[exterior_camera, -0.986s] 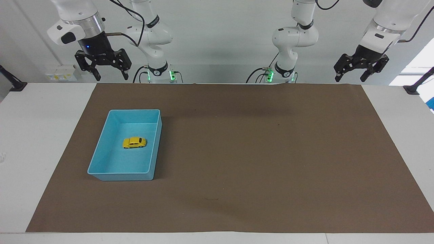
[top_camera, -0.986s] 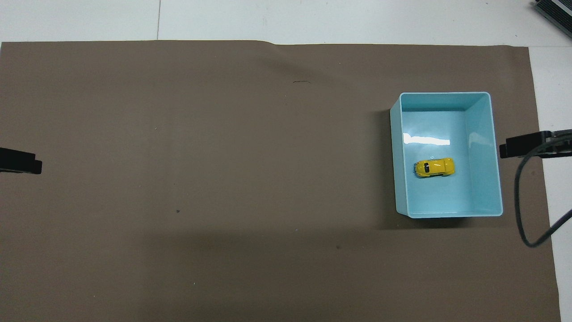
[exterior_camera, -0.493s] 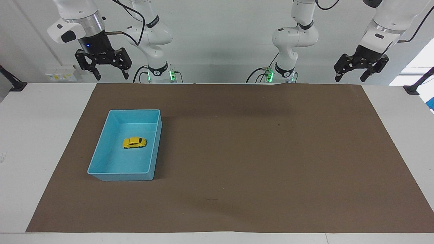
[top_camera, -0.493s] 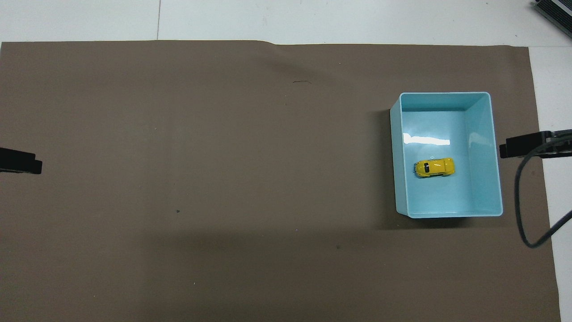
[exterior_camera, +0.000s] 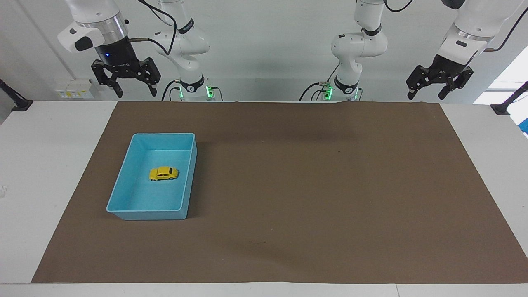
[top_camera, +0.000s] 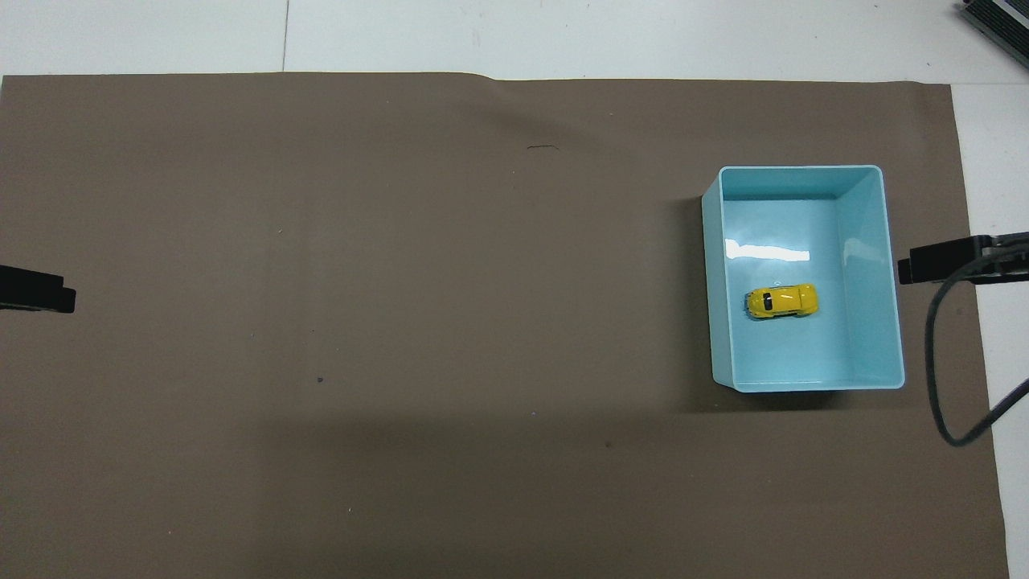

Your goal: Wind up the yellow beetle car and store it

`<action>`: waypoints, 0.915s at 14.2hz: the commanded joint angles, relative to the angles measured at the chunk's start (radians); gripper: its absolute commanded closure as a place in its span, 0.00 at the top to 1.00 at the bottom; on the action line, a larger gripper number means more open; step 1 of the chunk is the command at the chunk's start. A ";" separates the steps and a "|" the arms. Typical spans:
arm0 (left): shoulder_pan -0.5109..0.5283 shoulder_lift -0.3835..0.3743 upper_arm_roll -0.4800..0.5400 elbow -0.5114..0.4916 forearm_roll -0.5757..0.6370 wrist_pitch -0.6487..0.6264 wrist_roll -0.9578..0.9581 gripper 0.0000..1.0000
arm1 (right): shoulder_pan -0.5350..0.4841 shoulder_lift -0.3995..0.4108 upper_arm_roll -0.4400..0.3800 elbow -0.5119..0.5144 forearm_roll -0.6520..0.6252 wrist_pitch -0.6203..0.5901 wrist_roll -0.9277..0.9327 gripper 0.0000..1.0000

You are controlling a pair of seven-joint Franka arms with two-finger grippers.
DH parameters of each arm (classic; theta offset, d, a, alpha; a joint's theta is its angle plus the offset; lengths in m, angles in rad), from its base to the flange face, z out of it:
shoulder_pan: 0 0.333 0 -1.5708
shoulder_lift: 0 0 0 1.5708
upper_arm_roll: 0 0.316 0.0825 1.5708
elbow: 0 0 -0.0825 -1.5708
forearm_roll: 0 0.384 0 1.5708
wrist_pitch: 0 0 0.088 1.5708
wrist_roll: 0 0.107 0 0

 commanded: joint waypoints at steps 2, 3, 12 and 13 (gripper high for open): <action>-0.010 -0.010 0.011 0.007 -0.009 -0.020 -0.010 1.00 | -0.006 -0.006 0.006 0.007 0.008 -0.021 0.013 1.00; -0.010 -0.010 0.011 0.005 -0.009 -0.020 -0.010 1.00 | -0.006 -0.009 0.004 0.004 0.008 -0.024 0.013 1.00; -0.010 -0.010 0.011 0.005 -0.009 -0.022 -0.010 1.00 | -0.007 -0.012 0.002 0.002 0.008 -0.023 0.011 1.00; -0.010 -0.010 0.011 0.007 -0.009 -0.020 -0.010 1.00 | -0.007 -0.013 0.002 0.001 0.008 -0.023 0.011 1.00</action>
